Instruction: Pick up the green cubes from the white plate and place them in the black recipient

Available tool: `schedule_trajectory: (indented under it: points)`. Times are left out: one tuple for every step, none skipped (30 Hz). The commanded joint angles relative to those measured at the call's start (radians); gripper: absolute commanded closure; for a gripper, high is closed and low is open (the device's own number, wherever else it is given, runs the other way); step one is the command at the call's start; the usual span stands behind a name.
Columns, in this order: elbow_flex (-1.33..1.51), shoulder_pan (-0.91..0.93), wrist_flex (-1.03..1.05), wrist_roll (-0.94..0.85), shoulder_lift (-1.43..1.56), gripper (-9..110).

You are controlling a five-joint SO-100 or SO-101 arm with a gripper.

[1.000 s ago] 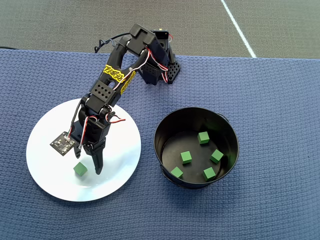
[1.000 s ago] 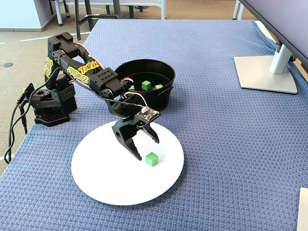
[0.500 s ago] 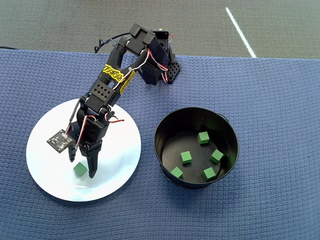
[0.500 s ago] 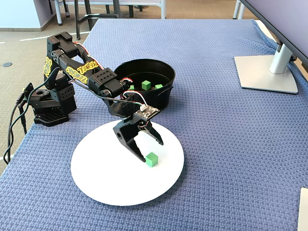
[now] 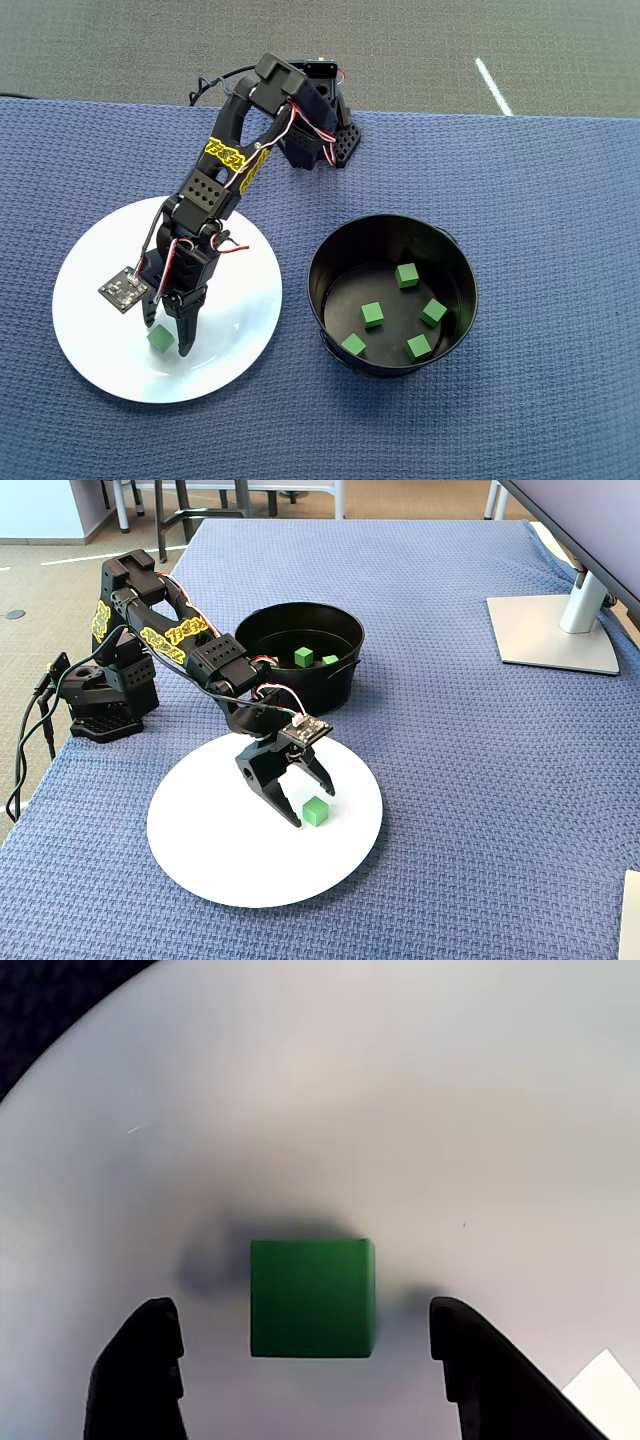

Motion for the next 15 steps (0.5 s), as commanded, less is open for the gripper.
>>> schedule_trajectory:
  points:
    - [-0.015, 0.006, -0.029, -0.009, 0.011, 81]
    - [-0.015, 0.006, -0.031, -0.009, 0.009, 86]
    - [-0.014, 0.006, -0.031, -0.005, 0.008, 91]
    - [-0.014, 0.006, -0.032, -0.003, 0.008, 95]
    - [-0.012, 0.006, -0.032, -0.005, 0.008, 101]
    - [-0.008, 0.006, -0.035, -0.009, 0.009, 101]
    - [-0.003, 0.006, -0.035, -0.017, 0.012, 101]
    - [0.003, 0.006, -0.035, -0.021, 0.017, 101]
    - [0.006, 0.005, -0.035, -0.021, 0.021, 102]
    - [0.009, 0.005, -0.035, -0.021, 0.029, 102]
    - [0.012, 0.003, -0.035, -0.017, 0.037, 102]
    - [0.015, 0.002, -0.035, -0.008, 0.051, 102]
    - [0.018, 0.002, -0.038, 0.009, 0.071, 102]
    - [0.020, 0.002, -0.037, 0.032, 0.095, 102]
    - [0.020, 0.002, -0.023, 0.051, 0.123, 102]
